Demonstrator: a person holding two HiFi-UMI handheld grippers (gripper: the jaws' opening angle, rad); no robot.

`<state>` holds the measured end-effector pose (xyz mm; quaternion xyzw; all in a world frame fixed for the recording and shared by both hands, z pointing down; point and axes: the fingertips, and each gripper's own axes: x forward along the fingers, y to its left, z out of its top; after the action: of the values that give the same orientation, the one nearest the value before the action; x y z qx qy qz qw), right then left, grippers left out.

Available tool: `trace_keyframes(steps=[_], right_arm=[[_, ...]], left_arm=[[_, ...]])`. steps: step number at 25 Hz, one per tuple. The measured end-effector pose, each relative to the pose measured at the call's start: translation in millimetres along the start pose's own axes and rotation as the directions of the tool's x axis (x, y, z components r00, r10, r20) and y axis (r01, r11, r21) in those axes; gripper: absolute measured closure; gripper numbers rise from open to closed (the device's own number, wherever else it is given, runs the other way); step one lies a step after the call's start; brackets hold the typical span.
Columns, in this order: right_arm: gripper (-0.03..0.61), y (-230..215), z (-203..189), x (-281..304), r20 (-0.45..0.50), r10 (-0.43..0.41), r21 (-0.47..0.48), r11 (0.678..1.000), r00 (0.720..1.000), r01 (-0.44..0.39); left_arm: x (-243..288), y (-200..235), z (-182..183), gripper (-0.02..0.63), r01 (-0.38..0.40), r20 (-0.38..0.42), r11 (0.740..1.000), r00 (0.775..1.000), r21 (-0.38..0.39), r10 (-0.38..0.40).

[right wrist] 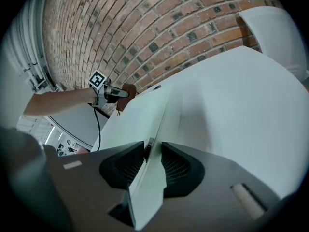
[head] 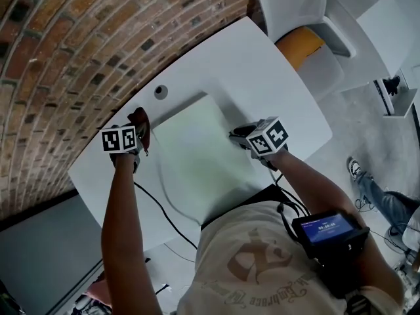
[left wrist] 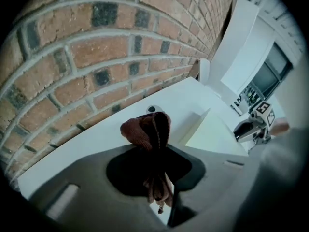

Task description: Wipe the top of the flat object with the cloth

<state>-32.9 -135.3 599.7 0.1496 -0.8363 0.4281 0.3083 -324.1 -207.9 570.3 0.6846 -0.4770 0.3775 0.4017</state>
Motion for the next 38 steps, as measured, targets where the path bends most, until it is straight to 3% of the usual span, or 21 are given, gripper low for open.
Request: trace_keyframes(steps=[6, 11, 16, 19, 21, 26, 38], right_arm=[[0.456, 0.8, 0.5, -0.1, 0.003, 0.01, -0.001, 1.0, 1.0, -0.01], [0.456, 1.0, 1.5, -0.6, 0.008, 0.019, -0.002, 1.0, 1.0, -0.019], [0.454, 0.4, 2.1, -0.3, 0.01, 0.03, -0.003, 1.0, 1.0, -0.03], [0.454, 1.3, 2.4, 0.6, 0.012, 0.036, -0.006, 0.999, 0.999, -0.036], [0.454, 1.1, 1.6, -0.4, 0.01, 0.039, -0.011, 0.999, 0.999, -0.039], [0.454, 0.0, 0.1, -2.1, 0.0, 0.041, -0.016, 0.999, 0.999, -0.041], [0.454, -0.2, -0.5, -2.9, 0.0, 0.024, -0.015, 1.0, 1.0, -0.024]], left_arm=[[-21.3, -75.6, 46.5, 0.538, 0.073, 0.122, 0.993, 0.989, 0.095, -0.084], [-12.4, -155.2, 79.5, 0.538, 0.186, 0.144, 0.967, 0.967, 0.173, -0.212], [20.2, -225.3, 98.5, 0.538, 0.343, 0.125, 0.93, 0.925, 0.135, -0.359], [46.5, -251.0, 98.1, 0.538, 0.386, 0.092, 0.917, 0.914, 0.102, -0.395], [62.7, -256.7, 93.9, 0.538, 0.37, 0.068, 0.926, 0.925, 0.073, -0.375], [78.9, -237.3, 77.6, 0.54, 0.234, 0.006, 0.971, 0.972, 0.054, -0.235], [41.1, -156.0, 26.2, 0.54, 0.072, -0.008, 0.997, 0.997, -0.038, -0.072]])
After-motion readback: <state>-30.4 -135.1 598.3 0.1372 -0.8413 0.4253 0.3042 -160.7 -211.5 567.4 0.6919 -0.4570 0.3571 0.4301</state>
